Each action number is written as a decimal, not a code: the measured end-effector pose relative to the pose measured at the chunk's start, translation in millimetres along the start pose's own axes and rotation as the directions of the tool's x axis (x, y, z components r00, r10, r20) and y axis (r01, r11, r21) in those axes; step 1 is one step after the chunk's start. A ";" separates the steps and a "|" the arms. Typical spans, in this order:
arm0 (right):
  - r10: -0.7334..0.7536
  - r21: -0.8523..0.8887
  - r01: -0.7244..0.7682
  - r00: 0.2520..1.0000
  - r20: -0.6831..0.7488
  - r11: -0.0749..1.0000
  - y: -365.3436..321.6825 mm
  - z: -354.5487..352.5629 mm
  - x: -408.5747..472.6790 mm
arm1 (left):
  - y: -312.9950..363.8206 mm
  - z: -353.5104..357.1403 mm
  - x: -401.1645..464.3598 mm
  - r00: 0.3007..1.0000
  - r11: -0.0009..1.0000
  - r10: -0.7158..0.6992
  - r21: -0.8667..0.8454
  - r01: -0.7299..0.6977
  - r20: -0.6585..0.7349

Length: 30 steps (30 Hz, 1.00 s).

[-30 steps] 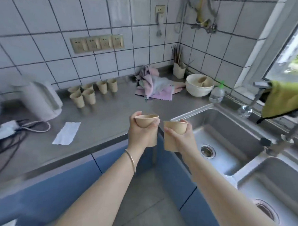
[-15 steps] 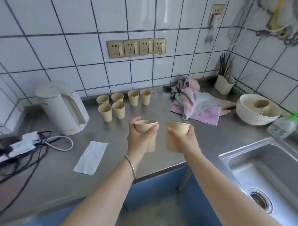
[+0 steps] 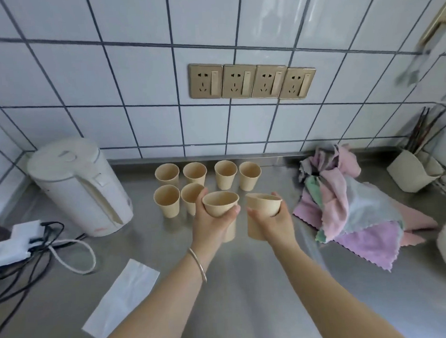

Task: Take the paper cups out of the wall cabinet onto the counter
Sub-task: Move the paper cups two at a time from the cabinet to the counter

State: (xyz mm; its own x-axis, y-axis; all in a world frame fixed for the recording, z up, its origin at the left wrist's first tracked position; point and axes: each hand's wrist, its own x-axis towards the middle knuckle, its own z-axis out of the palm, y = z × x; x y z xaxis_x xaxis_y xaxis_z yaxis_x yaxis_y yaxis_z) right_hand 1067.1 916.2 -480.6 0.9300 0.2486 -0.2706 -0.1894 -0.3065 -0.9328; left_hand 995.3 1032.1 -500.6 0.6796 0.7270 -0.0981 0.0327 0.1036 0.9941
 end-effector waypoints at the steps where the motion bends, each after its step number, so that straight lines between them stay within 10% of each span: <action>1: 0.016 -0.012 -0.016 1.000 -0.015 1.000 1.0 5.0 9.2 | -5.1 0.0 11.1 1.000 1.000 -0.018 0.017 0.018 0.010; 30: 0.017 -0.233 0.002 0.997 0.080 0.972 70.2 27.8 146.1 | -125.5 50.3 108.0 0.984 0.980 0.063 0.195 -0.030 -0.167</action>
State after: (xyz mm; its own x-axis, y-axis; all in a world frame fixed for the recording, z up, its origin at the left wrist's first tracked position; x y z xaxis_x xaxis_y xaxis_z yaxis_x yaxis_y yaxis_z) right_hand 1180.9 956.5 -592.2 0.8987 0.3159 -0.3041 -0.1084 -0.5119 -0.8522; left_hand 1101.5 1063.5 -633.6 0.5485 0.8351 -0.0412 0.1543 -0.0527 0.9866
